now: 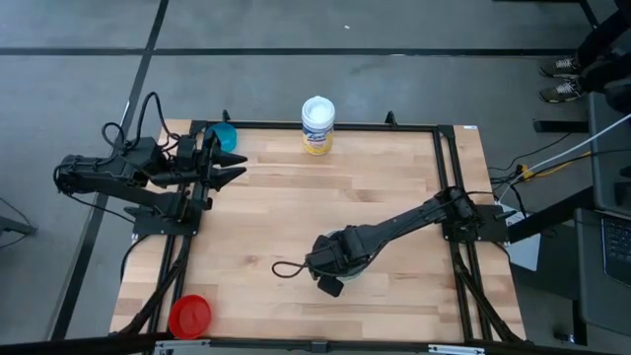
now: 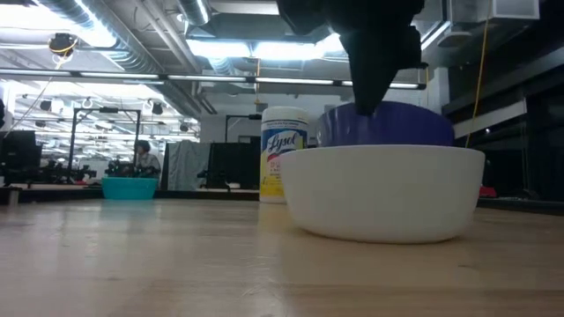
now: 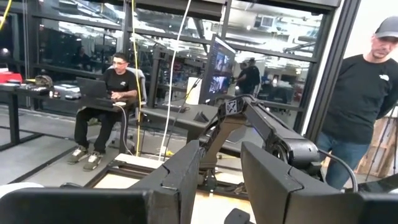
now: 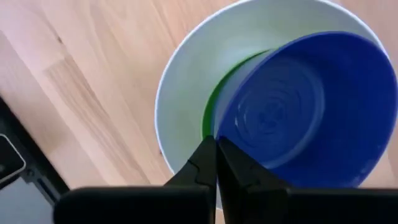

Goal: Nest bowls inside each other
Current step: Stack the blue bowl on the top of the green bowl

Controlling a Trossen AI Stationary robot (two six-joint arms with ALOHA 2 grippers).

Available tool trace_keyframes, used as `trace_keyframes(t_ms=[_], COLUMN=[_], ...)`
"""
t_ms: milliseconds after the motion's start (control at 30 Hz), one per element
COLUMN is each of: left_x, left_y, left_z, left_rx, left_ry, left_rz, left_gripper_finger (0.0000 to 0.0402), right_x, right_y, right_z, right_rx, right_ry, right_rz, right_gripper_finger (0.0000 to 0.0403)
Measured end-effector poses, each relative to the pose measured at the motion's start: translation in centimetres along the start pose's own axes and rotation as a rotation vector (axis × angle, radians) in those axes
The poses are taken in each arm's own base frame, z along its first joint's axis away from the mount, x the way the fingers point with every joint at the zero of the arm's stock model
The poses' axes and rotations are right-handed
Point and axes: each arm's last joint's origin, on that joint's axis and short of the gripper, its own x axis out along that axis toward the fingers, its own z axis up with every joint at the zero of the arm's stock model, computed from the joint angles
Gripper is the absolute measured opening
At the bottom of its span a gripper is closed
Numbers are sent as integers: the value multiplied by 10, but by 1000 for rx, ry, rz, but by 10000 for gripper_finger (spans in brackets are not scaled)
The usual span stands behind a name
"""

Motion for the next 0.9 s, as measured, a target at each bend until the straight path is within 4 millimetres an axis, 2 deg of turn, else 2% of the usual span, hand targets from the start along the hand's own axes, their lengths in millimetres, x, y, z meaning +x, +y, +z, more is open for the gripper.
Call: trace_keyframes(t_ms=[133, 433, 533, 600, 633, 733, 767, 900], left_x=[0, -1, -1, -1, -1, -1, -1, -1], left_y=[0, 0, 0, 0, 0, 0, 0, 0], left_z=[0, 0, -1, -1, -2, -2, -2, -2], left_rx=[0, -6, -12, -13, -12, -12, -12, -12], left_ry=[-1, 4, 12, 18, 21, 21, 22, 22], left_rz=[0, -15, -16, -16, -16, -15, -16, -16], left_gripper_finger=[116, 116, 116, 116, 116, 116, 116, 116], right_x=[0, 0, 0, 0, 3, 6, 6, 6], right_y=[0, -10, -13, -14, -12, -4, 0, 2], right_z=[6, 19, 19, 18, 19, 16, 15, 12], right_rx=[-51, 10, 69, 81, 82, 42, 24, 50], right_ry=[-18, -25, -27, -11, -4, 0, -18, -7], right_rz=[44, 55, 18, 21, 32, 70, 92, 92], right_gripper_finger=[29, 179, 198, 178, 156, 48, 25, 7])
